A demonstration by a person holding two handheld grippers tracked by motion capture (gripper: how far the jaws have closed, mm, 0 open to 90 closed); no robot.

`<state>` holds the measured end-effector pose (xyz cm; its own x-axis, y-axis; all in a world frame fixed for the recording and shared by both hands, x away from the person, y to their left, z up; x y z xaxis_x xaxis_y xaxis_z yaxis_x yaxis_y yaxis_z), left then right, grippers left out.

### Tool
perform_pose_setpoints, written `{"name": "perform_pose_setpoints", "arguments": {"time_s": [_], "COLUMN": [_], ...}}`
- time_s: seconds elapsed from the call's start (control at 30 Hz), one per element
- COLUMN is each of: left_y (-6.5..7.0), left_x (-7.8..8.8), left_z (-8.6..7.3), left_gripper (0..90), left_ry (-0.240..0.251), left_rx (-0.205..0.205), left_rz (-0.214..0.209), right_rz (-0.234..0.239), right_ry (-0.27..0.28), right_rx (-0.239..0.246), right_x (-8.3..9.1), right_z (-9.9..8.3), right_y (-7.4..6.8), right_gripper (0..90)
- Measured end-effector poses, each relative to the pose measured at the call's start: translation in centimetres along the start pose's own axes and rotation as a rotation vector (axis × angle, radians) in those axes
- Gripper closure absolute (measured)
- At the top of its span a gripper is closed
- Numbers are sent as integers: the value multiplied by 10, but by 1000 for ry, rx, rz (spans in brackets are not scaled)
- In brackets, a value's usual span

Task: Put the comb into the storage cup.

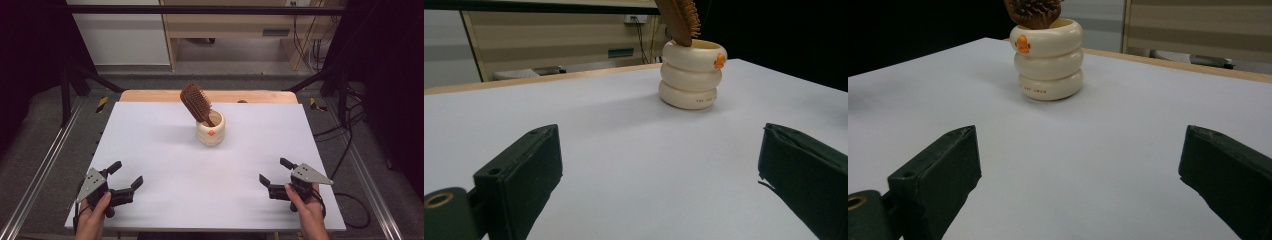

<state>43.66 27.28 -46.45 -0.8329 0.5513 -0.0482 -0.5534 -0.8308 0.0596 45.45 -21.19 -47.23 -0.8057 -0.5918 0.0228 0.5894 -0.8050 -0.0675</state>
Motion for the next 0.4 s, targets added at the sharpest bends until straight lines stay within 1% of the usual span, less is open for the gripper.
{"name": "perform_pose_setpoints", "arguments": {"time_s": [0.13, 0.17, 0.23, 0.33, 0.4], "left_y": [3, 4, 3, 2, 1], "left_x": [2, 3, 3, 4, 4], "left_z": [1, 1, 2, 3, 4], "left_gripper": [41, 40, 40, 40, 40], "left_ry": [-4, -8, -9, -8, -1], "left_rx": [-15, -19, -11, -30, -25], "left_rz": [1, 5, 15, 31, 40], "right_rz": [1, 2, 0, -4, -11], "right_ry": [-1, -3, -3, -6, -10], "right_rx": [-1, -3, -8, -9, -10], "right_x": [-2, -2, -3, -3, -4], "right_z": [-1, -1, -1, -2, -2], "right_y": [-1, -1, -2, -2, -1], "right_gripper": [39, 39, 39, 40, 40]}}
Point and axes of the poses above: each handheld gripper's, and its own axes: x roughly backward along the jaws, z roughly out of its top, y roughly to its right, the point moved 5 cm from there along -x, roughly forward along the jaws, and after that the axes turned 14 degrees about y, right-handed, at the moved point
